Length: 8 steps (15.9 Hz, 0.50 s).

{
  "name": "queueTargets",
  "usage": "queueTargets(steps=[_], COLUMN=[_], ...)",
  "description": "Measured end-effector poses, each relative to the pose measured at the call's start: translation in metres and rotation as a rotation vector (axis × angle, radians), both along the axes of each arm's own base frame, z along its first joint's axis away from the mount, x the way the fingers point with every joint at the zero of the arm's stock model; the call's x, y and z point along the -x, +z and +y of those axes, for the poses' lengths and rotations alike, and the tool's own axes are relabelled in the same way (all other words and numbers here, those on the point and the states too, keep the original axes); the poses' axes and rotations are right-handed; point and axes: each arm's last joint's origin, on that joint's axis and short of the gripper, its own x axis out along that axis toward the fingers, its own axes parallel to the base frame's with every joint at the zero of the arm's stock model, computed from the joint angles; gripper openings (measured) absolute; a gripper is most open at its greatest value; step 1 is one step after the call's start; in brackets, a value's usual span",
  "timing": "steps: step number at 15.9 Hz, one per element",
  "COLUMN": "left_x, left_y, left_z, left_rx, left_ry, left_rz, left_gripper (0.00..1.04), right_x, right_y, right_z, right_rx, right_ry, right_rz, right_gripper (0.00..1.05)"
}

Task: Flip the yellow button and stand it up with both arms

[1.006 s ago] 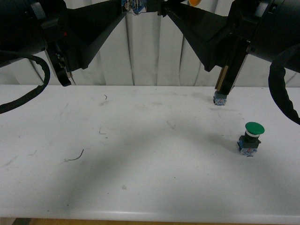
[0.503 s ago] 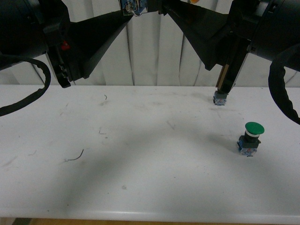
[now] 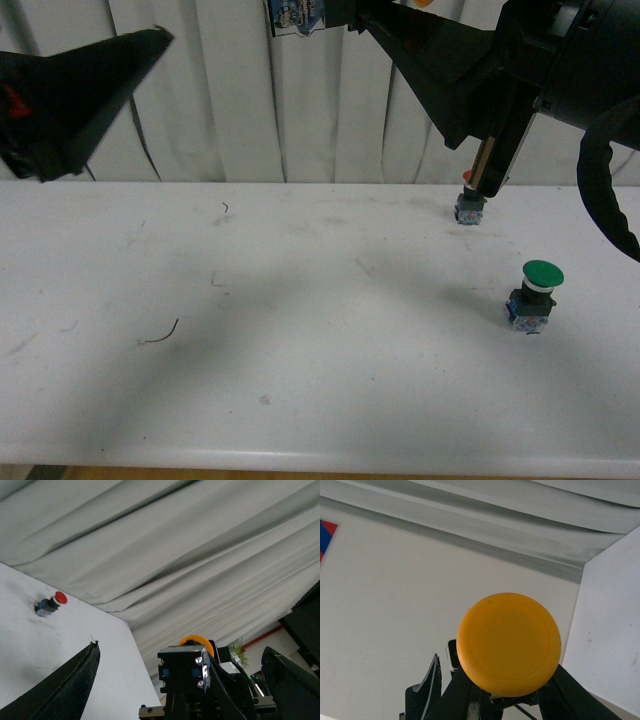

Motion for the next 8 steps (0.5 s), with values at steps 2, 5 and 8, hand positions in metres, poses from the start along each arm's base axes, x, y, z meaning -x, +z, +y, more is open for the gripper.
queueTargets(steps=[2, 5, 8], left_x=[0.017, 0.064, 0.123], left_y=[0.005, 0.025, 0.049], left_z=[0.024, 0.062, 0.086], left_rx=[-0.033, -0.153, -0.38], left_ry=[0.073, 0.217, 0.319], left_rz=[0.012, -0.117, -0.246], left_gripper=[0.98, 0.98, 0.98], right_x=[-0.004, -0.009, -0.015], right_y=[-0.004, -0.011, -0.019], right_z=[-0.004, -0.01, -0.014], right_rx=[0.004, 0.006, 0.007], right_ry=[-0.022, -0.054, -0.076], right_rz=[0.014, 0.037, 0.071], right_gripper=[0.26, 0.26, 0.26])
